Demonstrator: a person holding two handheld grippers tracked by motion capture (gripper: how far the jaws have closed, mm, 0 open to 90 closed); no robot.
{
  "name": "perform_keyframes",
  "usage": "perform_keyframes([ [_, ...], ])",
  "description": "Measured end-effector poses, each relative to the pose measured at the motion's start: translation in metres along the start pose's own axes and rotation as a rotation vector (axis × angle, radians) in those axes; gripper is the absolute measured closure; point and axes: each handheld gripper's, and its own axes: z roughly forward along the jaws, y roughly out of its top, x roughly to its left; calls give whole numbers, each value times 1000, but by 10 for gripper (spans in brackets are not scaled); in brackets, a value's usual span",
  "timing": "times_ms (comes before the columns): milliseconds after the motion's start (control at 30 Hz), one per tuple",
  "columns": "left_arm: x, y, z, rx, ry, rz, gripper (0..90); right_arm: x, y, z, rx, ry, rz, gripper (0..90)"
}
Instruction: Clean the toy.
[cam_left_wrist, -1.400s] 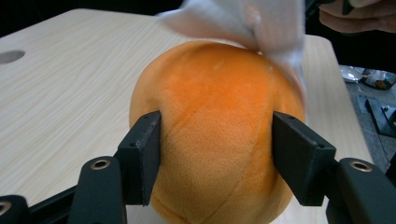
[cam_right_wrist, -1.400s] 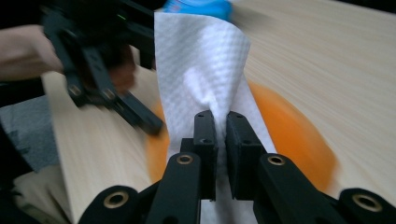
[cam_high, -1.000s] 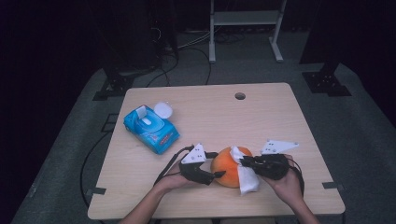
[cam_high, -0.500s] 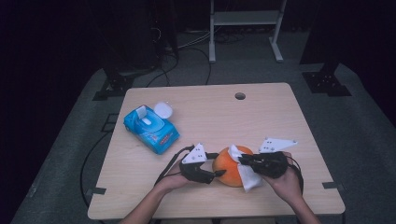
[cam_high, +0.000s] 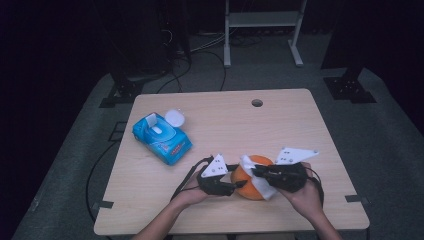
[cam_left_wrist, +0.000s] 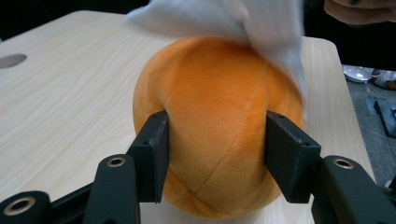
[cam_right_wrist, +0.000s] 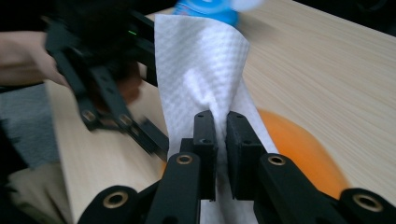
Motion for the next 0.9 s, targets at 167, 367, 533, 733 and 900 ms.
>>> perform_keyframes([
  [167,0,-2,-1,9,-7,-9,449,7,6,17,22,22,-31,824],
  [367,4,-5,-1,15,-7,-16,447,-8,-2,5,30,-36,-6,824],
  [533,7,-6,0,17,-9,-59,337,-22,-19,-5,54,-66,40,824],
  [733,4,-6,2,29,-4,-40,380,-21,-30,-5,66,-58,66,824],
  [900,2,-3,2,22,0,-40,403,-8,-13,-5,14,-32,20,824],
])
